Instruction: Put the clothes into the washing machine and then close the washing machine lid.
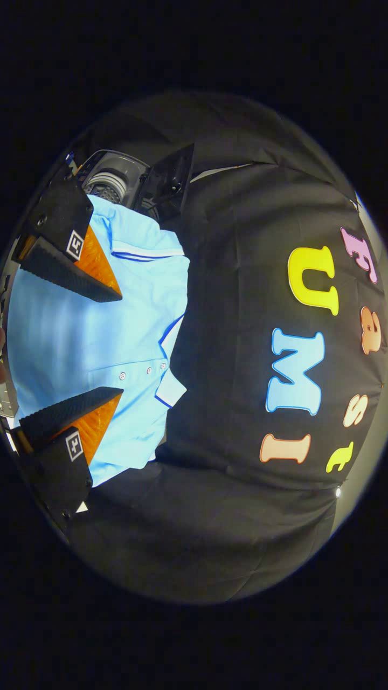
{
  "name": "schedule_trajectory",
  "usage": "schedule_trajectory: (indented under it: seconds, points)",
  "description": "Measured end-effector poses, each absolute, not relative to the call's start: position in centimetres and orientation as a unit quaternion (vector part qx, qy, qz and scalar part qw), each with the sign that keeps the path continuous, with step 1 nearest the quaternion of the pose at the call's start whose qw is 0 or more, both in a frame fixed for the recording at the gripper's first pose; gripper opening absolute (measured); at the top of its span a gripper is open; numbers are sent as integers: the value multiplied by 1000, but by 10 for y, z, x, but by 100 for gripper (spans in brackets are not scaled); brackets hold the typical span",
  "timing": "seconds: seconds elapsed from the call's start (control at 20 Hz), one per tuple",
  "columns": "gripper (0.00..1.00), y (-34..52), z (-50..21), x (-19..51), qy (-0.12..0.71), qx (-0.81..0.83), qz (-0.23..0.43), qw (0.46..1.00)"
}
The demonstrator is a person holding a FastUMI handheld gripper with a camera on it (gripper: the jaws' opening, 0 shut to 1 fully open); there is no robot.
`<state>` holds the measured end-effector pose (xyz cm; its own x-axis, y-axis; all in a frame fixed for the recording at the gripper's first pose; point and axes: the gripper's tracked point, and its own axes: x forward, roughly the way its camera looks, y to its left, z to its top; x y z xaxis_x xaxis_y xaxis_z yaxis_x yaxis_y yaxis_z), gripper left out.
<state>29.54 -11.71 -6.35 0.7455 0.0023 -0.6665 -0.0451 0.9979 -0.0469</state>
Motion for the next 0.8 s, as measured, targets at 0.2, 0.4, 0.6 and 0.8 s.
schedule_trajectory:
  seconds: [0.2, 0.4, 0.6, 0.8]
  points:
    - [98, -125, -89, 295, 381, -37, 15, 924]
    - [99, -126, -104, 289, 395, -23, 17, 918]
    - [99, -126, -109, 290, 405, 24, 17, 914]
    - [95, -123, -107, 291, 402, 17, 27, 915]
